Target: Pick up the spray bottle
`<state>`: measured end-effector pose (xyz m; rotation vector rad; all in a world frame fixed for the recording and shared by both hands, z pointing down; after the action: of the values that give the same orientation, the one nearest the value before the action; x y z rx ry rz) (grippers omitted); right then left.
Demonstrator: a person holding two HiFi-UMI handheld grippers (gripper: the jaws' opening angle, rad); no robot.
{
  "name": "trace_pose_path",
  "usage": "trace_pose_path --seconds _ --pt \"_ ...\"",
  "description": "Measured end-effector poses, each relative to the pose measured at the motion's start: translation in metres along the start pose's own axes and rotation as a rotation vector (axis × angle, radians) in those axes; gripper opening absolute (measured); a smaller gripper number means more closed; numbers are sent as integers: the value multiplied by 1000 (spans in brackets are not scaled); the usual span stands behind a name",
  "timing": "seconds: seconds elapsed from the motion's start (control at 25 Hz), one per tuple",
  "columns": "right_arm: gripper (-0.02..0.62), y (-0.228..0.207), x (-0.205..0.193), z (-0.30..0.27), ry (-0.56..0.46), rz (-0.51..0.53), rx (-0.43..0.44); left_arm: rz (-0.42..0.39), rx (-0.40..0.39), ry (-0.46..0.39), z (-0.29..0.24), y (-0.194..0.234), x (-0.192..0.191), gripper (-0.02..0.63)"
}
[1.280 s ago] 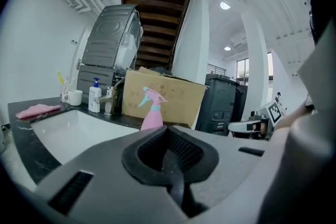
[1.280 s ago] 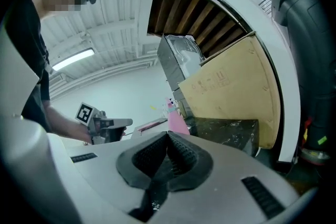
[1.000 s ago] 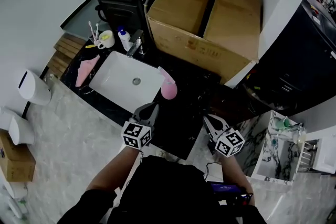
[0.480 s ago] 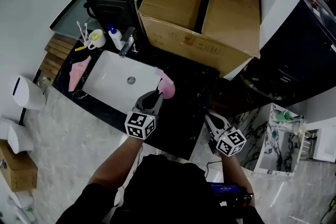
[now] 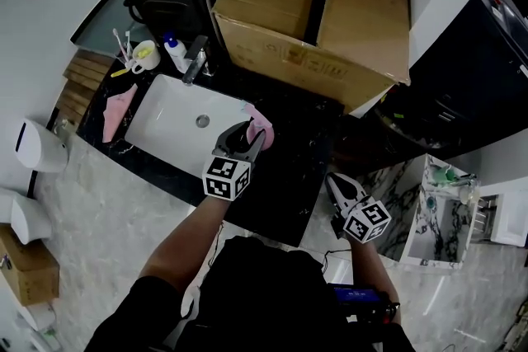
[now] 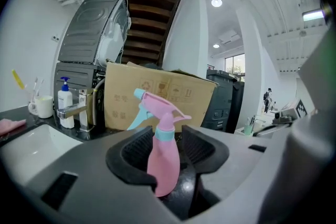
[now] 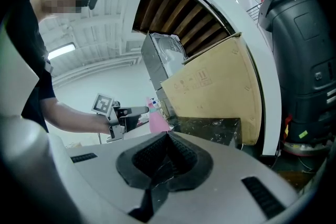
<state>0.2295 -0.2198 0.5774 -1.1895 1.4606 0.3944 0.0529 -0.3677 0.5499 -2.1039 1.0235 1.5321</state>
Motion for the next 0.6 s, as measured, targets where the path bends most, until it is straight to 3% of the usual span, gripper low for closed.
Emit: trace_pose_path --seconds 0.44,0.6 --pt "26 -10 -7 12 6 -28 -52 -35 -20 17 -19 4 5 173" --pt "26 -13 -8 13 6 -35 -58 -47 -2 31 -23 4 3 138"
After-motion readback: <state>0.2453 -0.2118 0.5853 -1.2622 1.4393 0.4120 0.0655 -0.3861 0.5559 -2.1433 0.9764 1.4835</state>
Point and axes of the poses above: the fingertips, and each gripper's own axes: z backward along the fingers, y to its left, x out of its top, the point moved 1 cm from there along z, backward along the fingers, and after that the axes turned 5 degrees about y, right-handed, at the moved point
